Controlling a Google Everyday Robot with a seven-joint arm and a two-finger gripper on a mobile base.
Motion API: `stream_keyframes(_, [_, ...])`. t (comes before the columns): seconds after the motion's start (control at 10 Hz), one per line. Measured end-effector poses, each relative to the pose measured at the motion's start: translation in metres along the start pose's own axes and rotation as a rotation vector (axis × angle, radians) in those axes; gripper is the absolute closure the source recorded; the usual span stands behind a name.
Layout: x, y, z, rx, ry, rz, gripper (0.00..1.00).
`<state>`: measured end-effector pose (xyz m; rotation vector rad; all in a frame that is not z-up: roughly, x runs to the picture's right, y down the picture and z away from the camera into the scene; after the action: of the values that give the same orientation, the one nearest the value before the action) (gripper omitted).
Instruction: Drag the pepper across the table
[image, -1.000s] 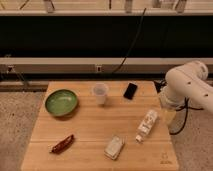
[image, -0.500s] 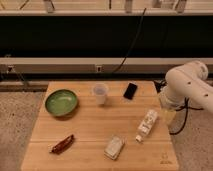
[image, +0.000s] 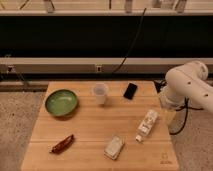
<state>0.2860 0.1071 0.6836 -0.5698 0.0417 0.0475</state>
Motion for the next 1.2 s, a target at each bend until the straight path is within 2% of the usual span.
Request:
stream_keyframes(0.2, [-0.002,0.002,0.001,0.000,0.006,-0.011,0.20])
stream_keyframes(0.3, [-0.012,0.003,0.002,0.000,0.013,-0.039,0.20])
stream_keyframes(0.5, [-0.046,0.006,0.005,0.001,0.028,-0.101,0.20])
stream_keyframes(1.0, [-0.085,0.014,0.007,0.003,0.046,-0.218,0.20])
stream_keyframes(1.1, [-0.109,0.017,0.006,0.004,0.049,-0.264,0.20])
stream_keyframes(1.2, [-0.122,0.018,0.007,0.005,0.050,-0.296,0.20])
